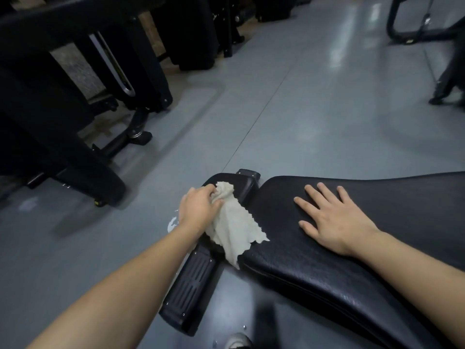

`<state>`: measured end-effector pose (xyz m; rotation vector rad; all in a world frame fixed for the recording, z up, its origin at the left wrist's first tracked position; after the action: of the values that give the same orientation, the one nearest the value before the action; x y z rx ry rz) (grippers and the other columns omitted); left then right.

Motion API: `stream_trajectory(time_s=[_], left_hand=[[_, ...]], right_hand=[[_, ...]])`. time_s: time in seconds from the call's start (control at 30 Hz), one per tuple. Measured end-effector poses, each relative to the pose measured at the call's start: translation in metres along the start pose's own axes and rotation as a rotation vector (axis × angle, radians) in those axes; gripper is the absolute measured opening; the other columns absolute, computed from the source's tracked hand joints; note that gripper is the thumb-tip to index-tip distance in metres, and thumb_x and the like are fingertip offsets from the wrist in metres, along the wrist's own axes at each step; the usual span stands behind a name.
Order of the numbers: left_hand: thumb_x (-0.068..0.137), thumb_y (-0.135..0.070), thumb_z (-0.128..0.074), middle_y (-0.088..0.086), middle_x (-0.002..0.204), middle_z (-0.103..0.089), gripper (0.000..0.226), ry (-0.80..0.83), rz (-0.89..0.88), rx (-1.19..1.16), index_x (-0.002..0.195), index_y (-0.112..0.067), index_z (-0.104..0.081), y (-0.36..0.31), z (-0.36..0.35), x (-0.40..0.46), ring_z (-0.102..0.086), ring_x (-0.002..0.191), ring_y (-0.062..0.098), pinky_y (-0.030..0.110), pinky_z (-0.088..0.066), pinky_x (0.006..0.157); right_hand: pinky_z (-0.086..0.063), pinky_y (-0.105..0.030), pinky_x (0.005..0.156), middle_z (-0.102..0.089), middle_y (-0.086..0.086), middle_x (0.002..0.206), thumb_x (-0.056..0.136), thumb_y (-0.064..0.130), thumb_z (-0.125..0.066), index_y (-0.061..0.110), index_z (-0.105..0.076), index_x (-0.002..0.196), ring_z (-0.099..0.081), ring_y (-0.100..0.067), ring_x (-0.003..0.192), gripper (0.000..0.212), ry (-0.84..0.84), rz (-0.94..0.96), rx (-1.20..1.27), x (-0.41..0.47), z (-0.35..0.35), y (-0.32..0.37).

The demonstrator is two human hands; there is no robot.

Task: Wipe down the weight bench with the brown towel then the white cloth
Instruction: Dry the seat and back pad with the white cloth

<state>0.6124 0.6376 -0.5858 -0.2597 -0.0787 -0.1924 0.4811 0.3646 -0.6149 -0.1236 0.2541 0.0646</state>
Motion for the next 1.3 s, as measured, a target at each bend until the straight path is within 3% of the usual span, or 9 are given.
stream_trajectory(time_s=[0.2,0.3,0.4,0.47,0.57,0.67,0.87,1.1,1.3], left_hand=[[0.093,-0.044,-0.062,-0.001,0.107,-0.069,0.032,0.01,0.112,0.045,0.114,-0.021,-0.063,0.039,-0.013,0.024,-0.052,0.113,0.023,0.035,-0.042,0.086],[0.092,-0.042,-0.064,0.001,0.111,-0.058,0.029,0.028,0.21,0.019,0.11,-0.02,-0.058,0.061,-0.02,0.03,-0.052,0.111,0.025,0.035,-0.041,0.088],[0.09,-0.029,-0.064,0.006,0.12,-0.044,0.031,-0.115,0.237,-0.036,0.116,-0.016,-0.055,0.062,-0.016,0.021,-0.046,0.114,0.028,0.035,-0.037,0.096],[0.09,-0.024,-0.062,0.006,0.122,-0.044,0.032,-0.203,0.137,-0.051,0.119,-0.013,-0.055,0.041,-0.017,0.003,-0.044,0.115,0.028,0.036,-0.036,0.097],[0.099,-0.037,-0.047,0.004,0.147,-0.037,0.048,-0.026,0.159,-0.158,0.141,-0.013,-0.045,0.021,-0.054,-0.02,-0.03,0.139,0.024,0.04,-0.03,0.114],[0.105,-0.05,-0.025,0.002,0.169,-0.003,0.067,0.186,0.272,-0.159,0.161,-0.016,-0.012,0.025,-0.087,-0.023,0.002,0.155,0.015,0.034,0.0,0.125],[0.105,-0.054,-0.02,0.001,0.169,0.008,0.067,0.315,0.183,-0.108,0.161,-0.022,-0.002,0.021,-0.092,0.0,0.012,0.154,0.015,0.04,0.003,0.125],[0.102,-0.059,-0.021,0.004,0.168,0.012,0.07,0.372,0.169,-0.072,0.161,-0.028,0.0,0.001,-0.106,0.045,0.014,0.154,0.021,0.044,0.006,0.125],[0.099,-0.064,-0.021,0.011,0.167,0.014,0.074,0.387,0.189,-0.055,0.161,-0.028,-0.001,-0.021,-0.113,0.071,0.015,0.154,0.03,0.048,0.008,0.123]], right_hand=[[-0.002,-0.052,0.124,0.005,-0.002,0.17,0.07,0.08,0.028,0.035,-0.003,0.161,0.007,-0.024,0.156,0.106,0.013,0.064,0.095,0.032,0.006,0.031],[0.001,-0.054,0.123,0.006,-0.003,0.17,0.081,0.074,0.018,0.033,-0.002,0.161,0.01,-0.025,0.155,0.093,-0.033,0.088,0.082,0.039,0.003,0.047],[0.002,-0.055,0.123,0.007,-0.003,0.169,0.086,0.07,0.006,0.031,-0.002,0.161,0.011,-0.026,0.155,0.085,-0.034,0.079,0.084,0.038,0.001,0.045],[0.003,-0.056,0.123,0.007,-0.004,0.169,0.088,0.07,0.005,0.031,-0.002,0.161,0.012,-0.026,0.155,0.083,-0.031,0.085,0.09,0.037,0.002,0.045],[0.004,-0.056,0.123,0.007,-0.005,0.169,0.091,0.07,0.001,0.031,-0.003,0.161,0.012,-0.027,0.155,0.081,-0.039,0.088,0.11,0.037,0.002,0.045],[0.004,-0.057,0.122,0.007,-0.005,0.169,0.094,0.07,-0.002,0.031,-0.003,0.162,0.012,-0.028,0.155,0.078,-0.049,0.096,0.118,0.037,0.002,0.045],[0.004,-0.059,0.121,0.004,-0.007,0.169,0.09,0.07,0.002,0.03,-0.007,0.162,0.009,-0.029,0.155,0.083,-0.076,0.101,0.138,0.039,0.0,0.046],[-0.019,-0.063,0.117,-0.034,-0.012,0.161,0.094,0.07,-0.017,0.023,-0.045,0.152,-0.025,-0.035,0.151,0.079,-0.098,0.077,0.144,0.043,-0.006,0.045],[-0.016,-0.063,0.119,-0.026,-0.011,0.164,0.094,0.07,-0.014,0.025,-0.037,0.156,-0.018,-0.034,0.153,0.08,-0.094,0.089,0.129,0.043,-0.005,0.045]])
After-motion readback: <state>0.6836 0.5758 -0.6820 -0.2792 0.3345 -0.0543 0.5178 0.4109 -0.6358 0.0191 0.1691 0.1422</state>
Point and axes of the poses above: each hand's wrist, its own x-axis towards the middle knuckle, its own z-axis out of the back of the hand, y = z × x, the point moved 8 cm from there along x, towards the middle knuckle
